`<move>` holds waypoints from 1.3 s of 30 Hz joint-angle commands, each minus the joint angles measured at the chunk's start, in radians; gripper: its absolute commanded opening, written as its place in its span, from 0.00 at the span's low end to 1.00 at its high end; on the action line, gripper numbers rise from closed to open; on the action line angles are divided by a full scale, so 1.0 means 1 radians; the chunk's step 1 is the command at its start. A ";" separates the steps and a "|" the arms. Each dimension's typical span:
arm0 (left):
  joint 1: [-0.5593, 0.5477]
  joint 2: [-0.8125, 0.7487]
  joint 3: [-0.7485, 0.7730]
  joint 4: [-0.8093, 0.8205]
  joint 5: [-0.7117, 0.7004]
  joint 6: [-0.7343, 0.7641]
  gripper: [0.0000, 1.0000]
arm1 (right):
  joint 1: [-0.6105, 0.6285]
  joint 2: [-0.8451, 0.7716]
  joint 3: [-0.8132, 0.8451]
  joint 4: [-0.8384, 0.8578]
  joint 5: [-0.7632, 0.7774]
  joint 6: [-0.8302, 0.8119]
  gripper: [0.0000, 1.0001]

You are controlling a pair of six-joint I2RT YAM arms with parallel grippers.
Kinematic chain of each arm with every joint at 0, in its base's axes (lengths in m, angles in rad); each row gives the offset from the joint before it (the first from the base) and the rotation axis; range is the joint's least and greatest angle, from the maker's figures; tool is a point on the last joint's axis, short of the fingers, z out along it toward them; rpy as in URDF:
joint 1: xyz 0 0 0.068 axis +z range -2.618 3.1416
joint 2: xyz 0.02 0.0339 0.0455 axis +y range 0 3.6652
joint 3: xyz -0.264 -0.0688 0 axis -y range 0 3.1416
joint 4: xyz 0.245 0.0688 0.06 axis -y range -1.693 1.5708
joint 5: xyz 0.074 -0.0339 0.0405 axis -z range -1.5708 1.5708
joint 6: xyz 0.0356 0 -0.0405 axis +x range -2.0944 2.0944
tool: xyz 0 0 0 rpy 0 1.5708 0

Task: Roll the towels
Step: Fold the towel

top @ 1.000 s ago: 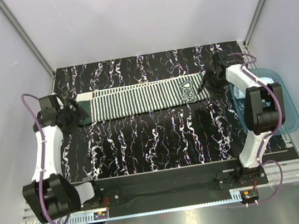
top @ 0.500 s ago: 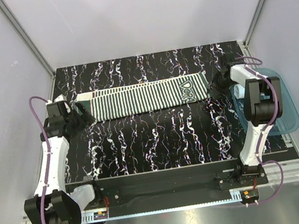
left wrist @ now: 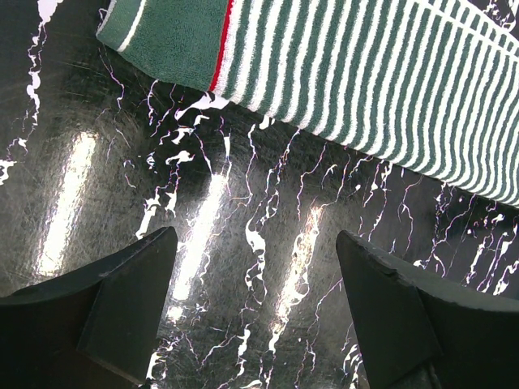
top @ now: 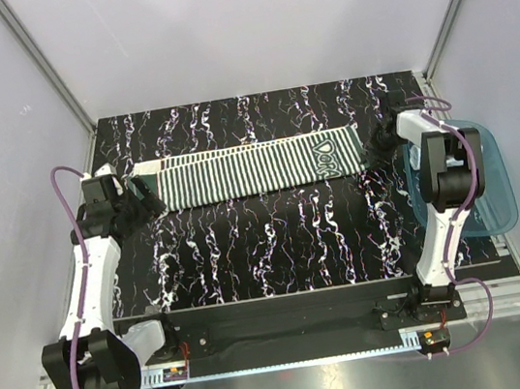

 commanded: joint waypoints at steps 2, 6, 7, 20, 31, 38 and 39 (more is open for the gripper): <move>-0.004 0.006 0.004 0.045 -0.008 0.012 0.84 | -0.002 0.025 0.049 0.014 0.043 -0.022 0.33; -0.005 0.007 0.004 0.047 -0.002 0.012 0.84 | -0.002 0.031 0.049 0.020 0.030 -0.022 0.06; -0.005 0.007 0.003 0.048 0.001 0.012 0.84 | -0.002 0.028 0.046 0.020 0.029 -0.021 0.04; -0.005 -0.008 0.000 0.061 0.048 0.010 0.84 | 0.030 -0.107 0.256 -0.174 -0.011 -0.061 0.00; -0.005 -0.020 0.000 0.071 0.078 0.004 0.84 | 0.368 -0.012 0.678 -0.262 -0.157 -0.035 0.00; -0.001 -0.045 0.006 0.065 0.053 -0.002 0.84 | 0.539 0.213 1.026 -0.262 -0.233 0.045 0.00; 0.001 -0.053 0.006 0.065 0.045 -0.007 0.84 | 0.553 0.232 1.074 -0.248 -0.244 0.062 0.00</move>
